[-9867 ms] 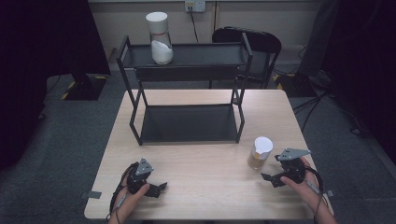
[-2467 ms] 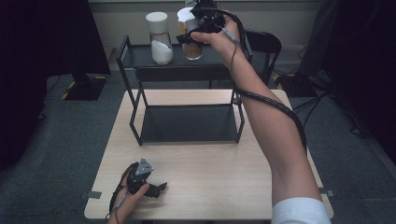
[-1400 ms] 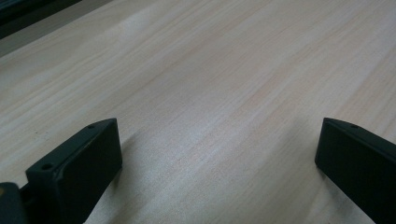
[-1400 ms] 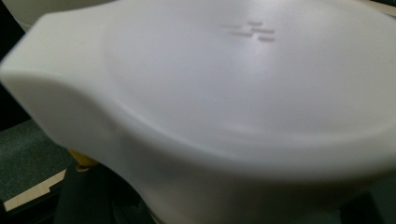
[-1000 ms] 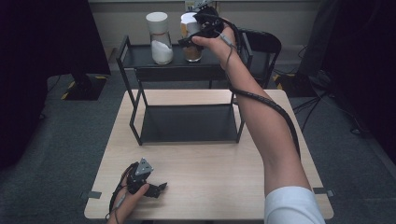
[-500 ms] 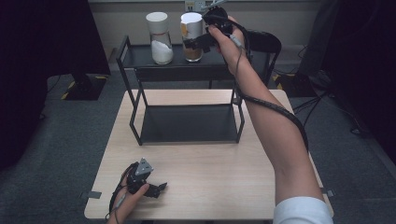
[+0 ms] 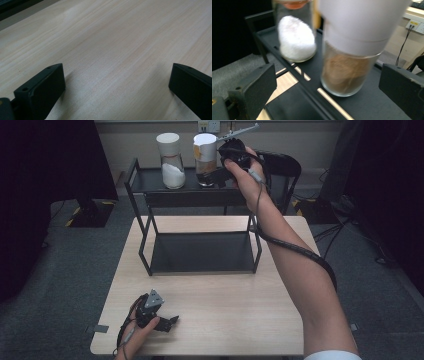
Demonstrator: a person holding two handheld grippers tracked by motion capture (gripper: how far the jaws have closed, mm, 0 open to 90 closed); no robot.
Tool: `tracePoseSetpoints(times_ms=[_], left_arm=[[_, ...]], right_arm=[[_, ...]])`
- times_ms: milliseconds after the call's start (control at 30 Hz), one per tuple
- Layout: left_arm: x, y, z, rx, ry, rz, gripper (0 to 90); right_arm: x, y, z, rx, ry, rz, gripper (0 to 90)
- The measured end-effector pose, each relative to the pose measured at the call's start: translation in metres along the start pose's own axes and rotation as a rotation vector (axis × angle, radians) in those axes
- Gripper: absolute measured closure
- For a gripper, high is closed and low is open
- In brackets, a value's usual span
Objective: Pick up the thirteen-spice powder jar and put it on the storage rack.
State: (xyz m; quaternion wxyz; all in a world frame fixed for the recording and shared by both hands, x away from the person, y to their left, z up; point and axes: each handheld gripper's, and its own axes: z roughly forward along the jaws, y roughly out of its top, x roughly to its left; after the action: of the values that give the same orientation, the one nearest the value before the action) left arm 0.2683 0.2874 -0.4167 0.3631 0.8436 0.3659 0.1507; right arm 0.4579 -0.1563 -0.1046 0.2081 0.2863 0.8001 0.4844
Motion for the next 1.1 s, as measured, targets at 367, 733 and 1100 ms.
tracePoseSetpoints(times_ms=[367,733,1100], left_arm=[[0.000,0.000,0.000,-0.002,0.000,-0.001,0.0],[0.000,0.000,0.000,-0.002,0.000,-0.001,0.0],[0.000,0.000,0.000,-0.002,0.000,-0.001,0.0]], right_arm=[[0.017,-0.019,-0.014,-0.030,0.006,-0.006,0.0],[0.022,-0.045,-0.018,-0.037,0.014,0.008,0.0],[0.026,-0.063,-0.021,-0.045,0.028,0.010,0.1]])
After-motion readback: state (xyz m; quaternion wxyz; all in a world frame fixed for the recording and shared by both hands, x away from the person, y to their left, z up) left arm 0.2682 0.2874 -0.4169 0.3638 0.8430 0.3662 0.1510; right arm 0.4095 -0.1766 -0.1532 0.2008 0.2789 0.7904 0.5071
